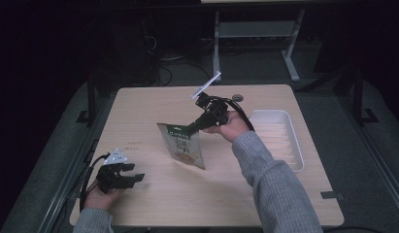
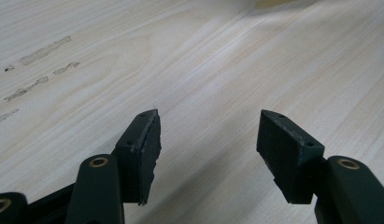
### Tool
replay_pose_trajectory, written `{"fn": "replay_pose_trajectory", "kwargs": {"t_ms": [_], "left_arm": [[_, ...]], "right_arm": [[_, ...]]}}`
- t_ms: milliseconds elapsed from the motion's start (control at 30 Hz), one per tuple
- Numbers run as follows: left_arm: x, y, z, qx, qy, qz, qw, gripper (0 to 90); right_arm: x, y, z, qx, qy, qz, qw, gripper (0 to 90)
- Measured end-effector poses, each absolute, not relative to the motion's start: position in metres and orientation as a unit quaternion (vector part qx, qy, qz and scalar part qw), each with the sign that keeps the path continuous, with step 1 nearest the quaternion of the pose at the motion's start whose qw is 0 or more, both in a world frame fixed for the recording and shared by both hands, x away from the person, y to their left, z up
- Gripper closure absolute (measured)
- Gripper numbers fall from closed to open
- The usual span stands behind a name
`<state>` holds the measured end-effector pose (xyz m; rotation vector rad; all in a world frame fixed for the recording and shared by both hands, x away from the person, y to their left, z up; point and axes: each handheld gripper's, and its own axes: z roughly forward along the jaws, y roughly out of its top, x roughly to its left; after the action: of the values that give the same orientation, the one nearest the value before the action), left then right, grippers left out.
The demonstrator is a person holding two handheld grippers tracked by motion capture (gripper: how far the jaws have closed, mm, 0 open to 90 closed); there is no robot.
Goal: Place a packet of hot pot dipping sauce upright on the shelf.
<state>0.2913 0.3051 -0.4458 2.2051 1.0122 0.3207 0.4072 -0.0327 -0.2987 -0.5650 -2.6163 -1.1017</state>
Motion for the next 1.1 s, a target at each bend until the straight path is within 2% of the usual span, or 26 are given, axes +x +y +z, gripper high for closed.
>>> {"fn": "replay_pose_trajectory", "kwargs": {"t_ms": [567,1100], "left_arm": [[0.292,0.305,-0.446,0.847,0.389,0.120,0.341,38.1],[0.292,0.305,-0.446,0.845,0.390,0.118,0.346,37.0]], "right_arm": [[0.403,-0.078,-0.272,-0.182,-0.908,-0.367,0.093,89.8],[0.407,-0.120,-0.266,-0.217,-0.903,-0.364,0.074,89.8]]}}
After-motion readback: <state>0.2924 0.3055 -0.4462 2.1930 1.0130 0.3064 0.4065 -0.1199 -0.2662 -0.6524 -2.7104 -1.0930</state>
